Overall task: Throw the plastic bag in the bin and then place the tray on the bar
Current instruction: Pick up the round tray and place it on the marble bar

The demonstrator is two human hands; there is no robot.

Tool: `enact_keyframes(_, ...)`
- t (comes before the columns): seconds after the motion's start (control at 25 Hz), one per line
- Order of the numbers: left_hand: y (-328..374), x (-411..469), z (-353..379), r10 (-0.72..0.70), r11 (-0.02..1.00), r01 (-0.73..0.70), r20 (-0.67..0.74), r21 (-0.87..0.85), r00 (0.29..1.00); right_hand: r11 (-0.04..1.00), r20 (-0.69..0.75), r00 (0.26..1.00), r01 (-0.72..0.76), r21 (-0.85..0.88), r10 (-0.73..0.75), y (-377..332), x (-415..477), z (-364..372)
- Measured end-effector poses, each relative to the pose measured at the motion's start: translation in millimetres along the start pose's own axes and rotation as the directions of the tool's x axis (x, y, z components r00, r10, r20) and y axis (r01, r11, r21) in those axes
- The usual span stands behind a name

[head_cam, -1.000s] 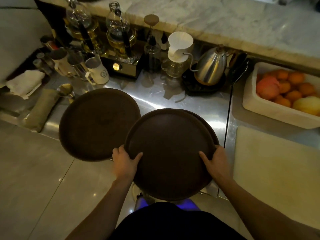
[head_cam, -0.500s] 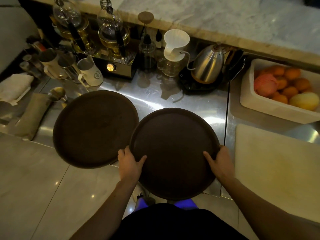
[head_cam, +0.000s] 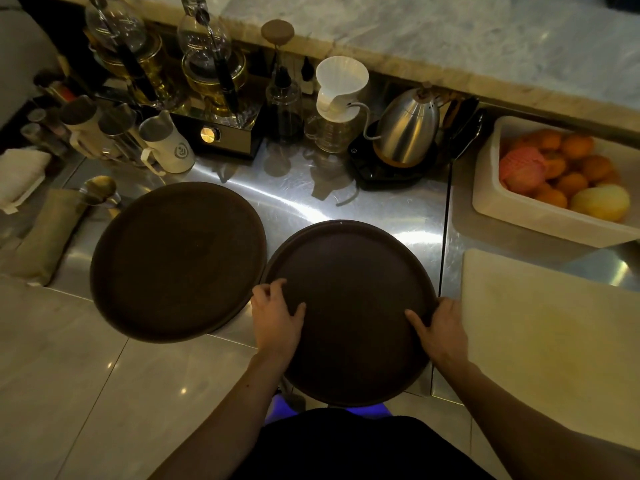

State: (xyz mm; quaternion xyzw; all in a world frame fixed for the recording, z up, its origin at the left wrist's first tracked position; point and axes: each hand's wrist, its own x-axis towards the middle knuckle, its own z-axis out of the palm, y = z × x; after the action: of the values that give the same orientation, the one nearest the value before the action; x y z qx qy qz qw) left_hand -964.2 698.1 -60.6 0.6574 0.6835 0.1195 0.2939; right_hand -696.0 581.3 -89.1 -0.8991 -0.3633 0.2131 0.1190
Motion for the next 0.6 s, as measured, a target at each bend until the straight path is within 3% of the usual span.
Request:
enact_keyframes(0.2, -10.8, -3.2, -2.9, -0.121, 0.987, 0.12, 0.002, 0.106, 0.993, 0.999, -0.016, 1.0, -0.001, 0.04, 0.002, 4.9, 3.7, 2.3)
enact_keyframes(0.4, -19.9, -9.4, 1.5, -0.172, 0.985, 0.173, 0.061, -0.014, 0.983, 0.999, -0.047, 0.999, 0.021, 0.046, -0.019, 4.7, 10.7, 4.3)
enact_keyframes(0.6, -15.5, -5.3, -0.2, -0.195, 0.981, 0.195, 0.054, -0.001, 0.979, 0.999, -0.07, 0.997, 0.033, 0.034, -0.03, 5.8, 15.4, 9.1)
